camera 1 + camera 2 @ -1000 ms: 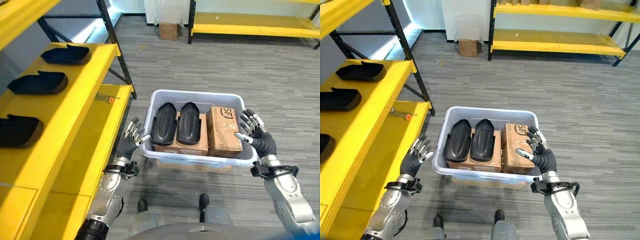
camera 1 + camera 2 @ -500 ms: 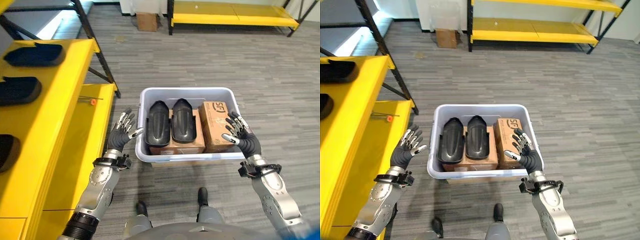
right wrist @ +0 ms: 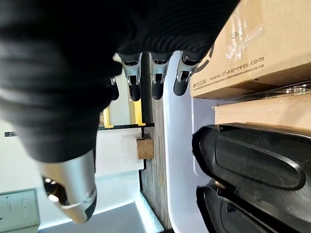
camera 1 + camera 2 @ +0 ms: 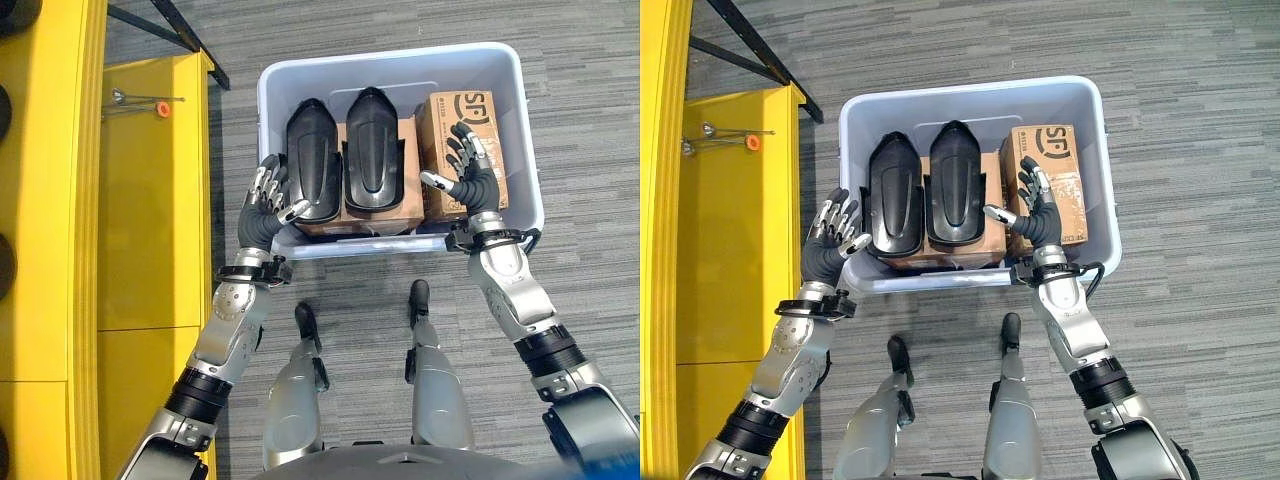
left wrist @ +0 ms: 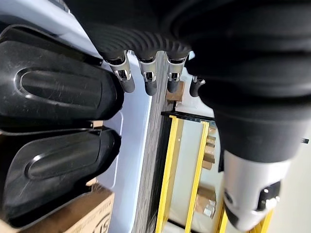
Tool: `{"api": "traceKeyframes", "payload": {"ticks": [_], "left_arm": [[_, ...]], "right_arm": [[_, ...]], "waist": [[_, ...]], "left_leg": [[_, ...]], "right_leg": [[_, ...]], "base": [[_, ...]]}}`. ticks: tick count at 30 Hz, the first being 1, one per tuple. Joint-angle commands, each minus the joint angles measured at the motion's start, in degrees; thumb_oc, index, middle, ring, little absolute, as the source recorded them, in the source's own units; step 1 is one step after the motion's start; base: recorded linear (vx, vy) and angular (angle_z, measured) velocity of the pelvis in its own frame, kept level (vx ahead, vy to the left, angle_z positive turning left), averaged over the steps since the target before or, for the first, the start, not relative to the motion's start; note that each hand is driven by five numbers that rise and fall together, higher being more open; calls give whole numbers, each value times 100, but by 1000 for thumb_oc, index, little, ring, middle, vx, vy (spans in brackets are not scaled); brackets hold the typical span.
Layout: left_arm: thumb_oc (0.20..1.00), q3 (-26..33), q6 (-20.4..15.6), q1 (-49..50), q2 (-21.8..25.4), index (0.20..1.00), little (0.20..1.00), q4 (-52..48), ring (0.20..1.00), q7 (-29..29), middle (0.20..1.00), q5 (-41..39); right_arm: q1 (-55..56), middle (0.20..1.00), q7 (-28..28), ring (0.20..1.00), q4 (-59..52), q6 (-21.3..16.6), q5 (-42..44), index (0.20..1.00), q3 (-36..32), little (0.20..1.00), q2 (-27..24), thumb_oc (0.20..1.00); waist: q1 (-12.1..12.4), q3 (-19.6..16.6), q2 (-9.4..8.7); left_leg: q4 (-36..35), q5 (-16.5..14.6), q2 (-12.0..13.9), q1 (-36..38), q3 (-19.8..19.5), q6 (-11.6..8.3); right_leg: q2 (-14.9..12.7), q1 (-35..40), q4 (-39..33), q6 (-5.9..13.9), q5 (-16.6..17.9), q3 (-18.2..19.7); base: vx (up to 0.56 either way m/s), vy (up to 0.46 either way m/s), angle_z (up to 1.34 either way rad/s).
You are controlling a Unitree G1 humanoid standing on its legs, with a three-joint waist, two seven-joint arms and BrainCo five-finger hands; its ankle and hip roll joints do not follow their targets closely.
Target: Move parts from the plastic box to the shelf.
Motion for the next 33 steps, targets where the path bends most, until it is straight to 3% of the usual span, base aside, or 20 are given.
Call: {"api": "traceKeyframes", "payload": {"ticks": [1, 8, 33], "left_arm": [[1000, 110, -460, 49, 273, 1000, 1000, -402, 1000, 154, 1000, 199], [1000, 74, -498, -4, 361, 1000, 1000, -520, 1000, 251, 1000, 215], [1000, -10, -579, -107, 532, 1000, 1000, -618, 1000, 378, 1000, 236]], "right_arm": [[-373, 1000, -302, 1000, -29, -378, -118, 1000, -173, 1000, 127, 1000], [-1007, 1000, -752, 1000, 610, -375, -150, 1000, -408, 1000, 25, 1000], [-1768, 1000, -922, 1000, 2191, -210, -47, 1000, -289, 1000, -224, 1000]], "waist": [[138, -197, -67], [263, -95, 37], [479, 140, 17]], "left_leg": [[491, 108, 344, -478, -343, -139], [569, 61, 229, -762, -421, -116], [765, 78, 159, -1383, -637, -67]], "right_leg": [[-680, 121, 816, 430, -412, 22], [-730, -48, 806, 420, -363, -36], [-743, -355, 853, 371, -286, -191]], "base": [[0, 0, 0], [-16, 9, 11], [-10, -1, 4]]}}
